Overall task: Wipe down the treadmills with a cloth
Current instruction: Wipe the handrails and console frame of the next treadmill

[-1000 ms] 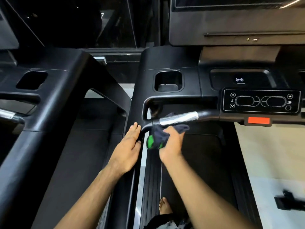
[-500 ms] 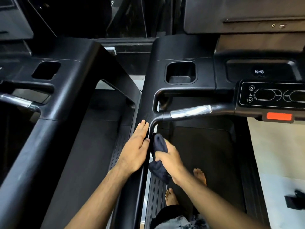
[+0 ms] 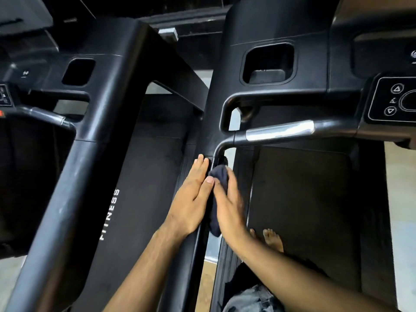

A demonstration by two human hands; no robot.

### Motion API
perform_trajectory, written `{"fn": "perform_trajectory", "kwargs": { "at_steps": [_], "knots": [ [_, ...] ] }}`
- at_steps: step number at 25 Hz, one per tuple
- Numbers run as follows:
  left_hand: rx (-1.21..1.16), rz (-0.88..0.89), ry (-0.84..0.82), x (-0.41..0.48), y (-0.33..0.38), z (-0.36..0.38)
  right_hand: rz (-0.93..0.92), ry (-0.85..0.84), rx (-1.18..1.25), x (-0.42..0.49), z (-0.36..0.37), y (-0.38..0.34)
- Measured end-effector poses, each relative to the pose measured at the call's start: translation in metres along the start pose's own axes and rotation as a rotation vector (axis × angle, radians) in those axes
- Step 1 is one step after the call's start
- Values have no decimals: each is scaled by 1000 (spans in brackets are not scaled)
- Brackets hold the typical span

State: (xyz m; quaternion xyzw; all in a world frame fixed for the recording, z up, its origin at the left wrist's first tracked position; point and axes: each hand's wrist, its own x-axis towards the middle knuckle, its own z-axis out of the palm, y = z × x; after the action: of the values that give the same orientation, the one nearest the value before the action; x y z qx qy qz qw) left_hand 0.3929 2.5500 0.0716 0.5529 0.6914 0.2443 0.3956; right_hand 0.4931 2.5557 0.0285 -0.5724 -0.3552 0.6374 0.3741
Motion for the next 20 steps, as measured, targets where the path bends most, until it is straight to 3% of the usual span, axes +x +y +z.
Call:
{"fn": "perform_trajectory", "kwargs": {
  "at_steps": [2,5,9,13,17,20],
  "knots": [
    [33,-11,-3,0,0,0,-81,-2,5,16,-2,3],
    [41,-56,5,-4,1,4,57,15,176,48,-1,7],
    [37,-76,17,-12,2,4,-156,-22,121,-1,8,20],
    [41,-101,21,-20,3,5,105,22,290,36,6,27],
    [34,-86,26,-22,1,4,-116,-12,217,-1,8,30],
    [40,-87,8,-26,-2,4,63,40,326,27,10,39]
  ]
}}
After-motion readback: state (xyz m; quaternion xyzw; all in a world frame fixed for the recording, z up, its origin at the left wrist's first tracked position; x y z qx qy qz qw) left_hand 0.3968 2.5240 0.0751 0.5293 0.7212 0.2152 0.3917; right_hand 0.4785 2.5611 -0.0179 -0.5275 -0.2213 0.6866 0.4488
